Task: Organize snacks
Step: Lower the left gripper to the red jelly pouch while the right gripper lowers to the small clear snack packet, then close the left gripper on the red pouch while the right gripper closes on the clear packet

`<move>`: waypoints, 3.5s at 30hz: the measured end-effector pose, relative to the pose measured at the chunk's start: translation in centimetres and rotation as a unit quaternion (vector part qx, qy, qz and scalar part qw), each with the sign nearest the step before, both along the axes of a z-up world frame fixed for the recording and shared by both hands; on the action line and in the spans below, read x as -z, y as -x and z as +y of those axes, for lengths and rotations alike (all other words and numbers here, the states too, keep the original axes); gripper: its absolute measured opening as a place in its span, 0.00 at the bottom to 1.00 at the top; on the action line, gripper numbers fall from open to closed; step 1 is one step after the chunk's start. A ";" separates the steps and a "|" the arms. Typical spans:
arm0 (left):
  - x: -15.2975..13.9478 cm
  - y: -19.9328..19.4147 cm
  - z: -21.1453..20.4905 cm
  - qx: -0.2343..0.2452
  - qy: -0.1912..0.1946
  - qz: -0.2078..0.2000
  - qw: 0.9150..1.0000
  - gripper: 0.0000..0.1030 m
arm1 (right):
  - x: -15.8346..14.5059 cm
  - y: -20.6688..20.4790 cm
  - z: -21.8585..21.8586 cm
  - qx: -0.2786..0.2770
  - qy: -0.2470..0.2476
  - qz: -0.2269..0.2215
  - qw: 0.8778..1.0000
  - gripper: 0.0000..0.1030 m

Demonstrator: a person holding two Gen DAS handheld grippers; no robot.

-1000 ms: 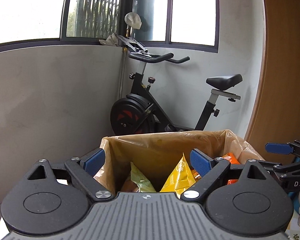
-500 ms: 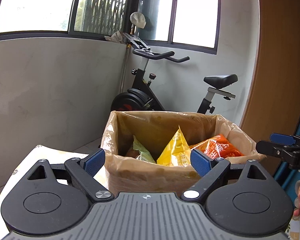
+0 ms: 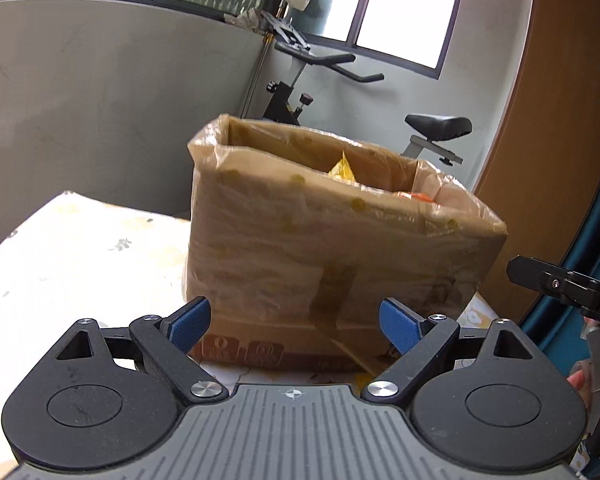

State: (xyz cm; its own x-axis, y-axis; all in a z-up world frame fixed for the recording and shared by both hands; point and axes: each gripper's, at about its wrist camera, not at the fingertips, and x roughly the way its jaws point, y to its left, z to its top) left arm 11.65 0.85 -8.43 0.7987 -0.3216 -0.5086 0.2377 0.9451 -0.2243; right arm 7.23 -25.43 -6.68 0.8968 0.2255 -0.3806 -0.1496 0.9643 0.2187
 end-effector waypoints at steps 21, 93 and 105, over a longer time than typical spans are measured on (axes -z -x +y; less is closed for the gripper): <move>7.7 1.3 -0.1 -0.023 -0.023 0.098 0.995 0.86 | 12.0 2.4 6.8 -0.082 0.114 0.170 0.975 0.74; 12.6 0.9 -3.8 0.053 -0.137 0.092 0.985 0.49 | 15.7 0.1 1.7 0.037 0.028 0.152 0.987 0.24; 11.1 1.2 -2.1 0.031 -0.108 0.081 0.990 0.31 | 15.8 0.0 1.7 0.038 0.023 0.152 0.987 0.24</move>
State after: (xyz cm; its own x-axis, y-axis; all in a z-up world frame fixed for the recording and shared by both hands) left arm 10.46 -1.20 -19.50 0.6834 -0.2375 -0.6903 0.2739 0.9599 -0.0591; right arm 7.25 -23.71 -22.44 0.7527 0.1382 -0.6437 -0.0109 0.9802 0.1978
